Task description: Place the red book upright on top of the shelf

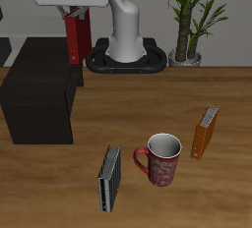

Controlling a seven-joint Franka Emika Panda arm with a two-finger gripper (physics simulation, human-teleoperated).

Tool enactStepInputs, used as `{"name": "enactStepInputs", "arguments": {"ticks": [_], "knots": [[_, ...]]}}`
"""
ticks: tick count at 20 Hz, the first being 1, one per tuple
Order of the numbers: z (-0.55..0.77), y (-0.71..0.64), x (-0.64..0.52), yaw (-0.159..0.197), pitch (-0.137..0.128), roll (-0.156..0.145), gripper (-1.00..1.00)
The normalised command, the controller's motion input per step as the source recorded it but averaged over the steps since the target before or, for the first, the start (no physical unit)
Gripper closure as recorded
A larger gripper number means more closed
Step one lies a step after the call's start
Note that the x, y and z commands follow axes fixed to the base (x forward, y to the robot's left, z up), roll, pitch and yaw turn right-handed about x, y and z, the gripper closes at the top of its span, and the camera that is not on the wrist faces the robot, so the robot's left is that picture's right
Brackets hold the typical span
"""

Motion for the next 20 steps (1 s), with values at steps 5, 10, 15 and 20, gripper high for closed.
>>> {"name": "enactStepInputs", "arguments": {"ticks": [5, 10, 15, 20], "knots": [[0.13, -0.29, -0.06, 0.003, -0.027, -0.022, 1.00], [0.01, -0.31, -0.05, -0.033, 0.031, -0.037, 1.00], [0.07, -0.20, -0.10, 0.019, -0.028, -0.042, 1.00], [-0.10, -0.14, 0.02, 0.022, 0.016, -0.046, 1.00]]}}
